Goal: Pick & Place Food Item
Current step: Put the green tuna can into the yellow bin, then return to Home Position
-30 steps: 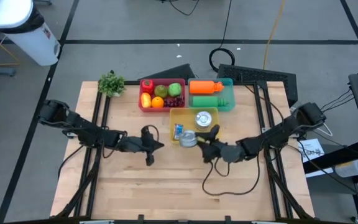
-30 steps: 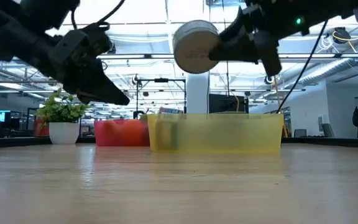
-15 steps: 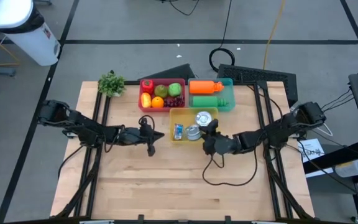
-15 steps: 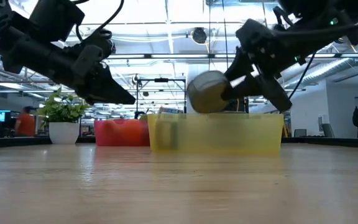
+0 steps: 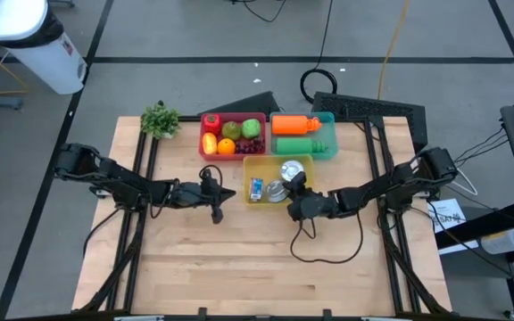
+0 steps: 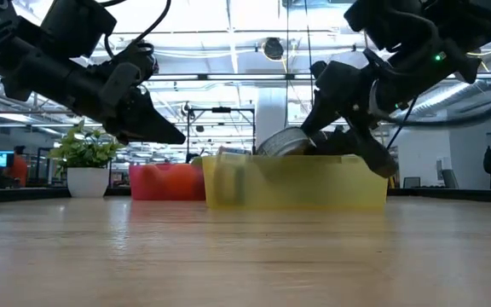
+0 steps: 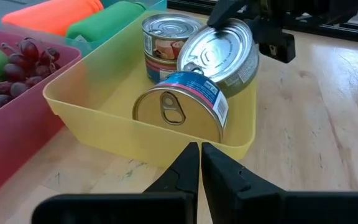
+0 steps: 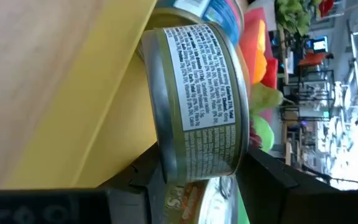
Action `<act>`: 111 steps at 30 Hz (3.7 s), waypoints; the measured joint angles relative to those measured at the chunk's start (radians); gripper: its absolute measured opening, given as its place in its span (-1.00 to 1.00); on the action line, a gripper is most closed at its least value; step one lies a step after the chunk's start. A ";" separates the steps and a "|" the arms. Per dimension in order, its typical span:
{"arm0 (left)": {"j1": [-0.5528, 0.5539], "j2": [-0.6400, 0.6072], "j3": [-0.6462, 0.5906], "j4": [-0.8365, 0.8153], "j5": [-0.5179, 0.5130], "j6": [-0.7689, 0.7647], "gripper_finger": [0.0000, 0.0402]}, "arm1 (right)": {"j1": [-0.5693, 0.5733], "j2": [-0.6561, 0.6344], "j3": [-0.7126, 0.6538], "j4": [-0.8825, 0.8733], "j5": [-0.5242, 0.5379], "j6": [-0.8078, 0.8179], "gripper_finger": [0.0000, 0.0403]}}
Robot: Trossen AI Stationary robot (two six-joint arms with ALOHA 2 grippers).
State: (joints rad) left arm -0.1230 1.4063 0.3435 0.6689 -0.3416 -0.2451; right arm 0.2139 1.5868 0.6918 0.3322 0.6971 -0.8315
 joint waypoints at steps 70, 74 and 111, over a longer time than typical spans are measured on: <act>0.084 -1.392 -0.146 -1.011 0.136 0.040 -0.87 | 0.280 -1.337 -0.289 -0.582 -0.058 1.017 0.30; 0.084 -1.401 -0.156 -1.009 0.134 0.061 -0.87 | 0.279 -1.453 -0.371 -0.525 -0.074 0.997 0.29; 0.084 -1.400 -0.300 -0.717 0.238 0.117 -0.87 | 0.276 -1.584 -0.661 -0.211 -0.251 0.759 0.31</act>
State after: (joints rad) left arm -0.0395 0.0063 0.0437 -0.0484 -0.1038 -0.1284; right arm 0.4900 0.0029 0.0303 0.1215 0.4461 -0.0723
